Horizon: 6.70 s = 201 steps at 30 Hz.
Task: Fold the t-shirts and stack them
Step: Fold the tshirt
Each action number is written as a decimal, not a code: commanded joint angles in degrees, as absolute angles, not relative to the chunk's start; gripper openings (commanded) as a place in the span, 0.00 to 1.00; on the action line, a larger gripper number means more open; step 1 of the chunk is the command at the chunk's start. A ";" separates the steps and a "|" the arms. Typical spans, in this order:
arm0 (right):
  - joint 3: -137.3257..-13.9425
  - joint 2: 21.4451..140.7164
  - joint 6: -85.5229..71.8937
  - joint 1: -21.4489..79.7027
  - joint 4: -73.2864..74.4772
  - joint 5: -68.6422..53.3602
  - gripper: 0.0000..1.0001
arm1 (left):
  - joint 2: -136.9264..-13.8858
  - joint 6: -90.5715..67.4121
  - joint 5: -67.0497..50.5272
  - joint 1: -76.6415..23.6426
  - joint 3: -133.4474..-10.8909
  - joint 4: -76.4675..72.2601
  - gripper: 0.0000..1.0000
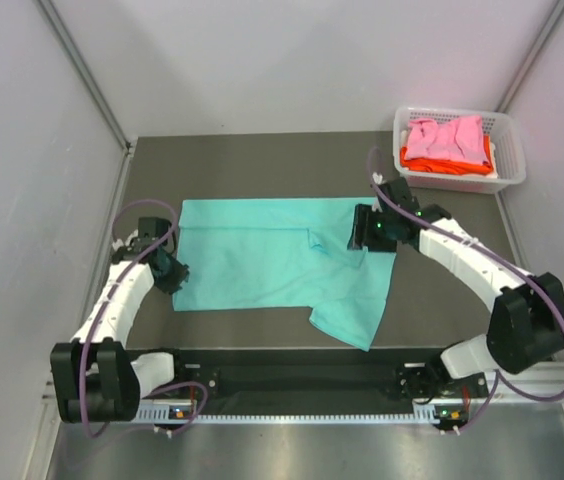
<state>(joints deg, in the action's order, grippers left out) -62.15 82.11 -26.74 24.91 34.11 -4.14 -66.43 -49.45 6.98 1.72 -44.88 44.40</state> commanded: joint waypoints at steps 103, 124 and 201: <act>-68.27 88.75 -31.38 13.45 35.77 -8.87 0.00 | -95.00 -38.76 3.60 8.44 -69.33 39.29 0.00; -79.28 102.74 -29.36 10.90 37.97 -13.80 0.00 | -110.91 -38.85 3.69 8.44 -84.28 41.40 0.00; -98.62 123.15 -20.04 37.00 29.97 -0.27 0.07 | -100.12 -30.50 -5.63 -3.25 -68.91 34.54 0.12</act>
<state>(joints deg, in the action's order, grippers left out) -99.00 127.13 -21.06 36.64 29.30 -1.67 -104.29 -30.09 -5.37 -3.46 -69.84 33.91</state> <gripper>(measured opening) 0.062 0.122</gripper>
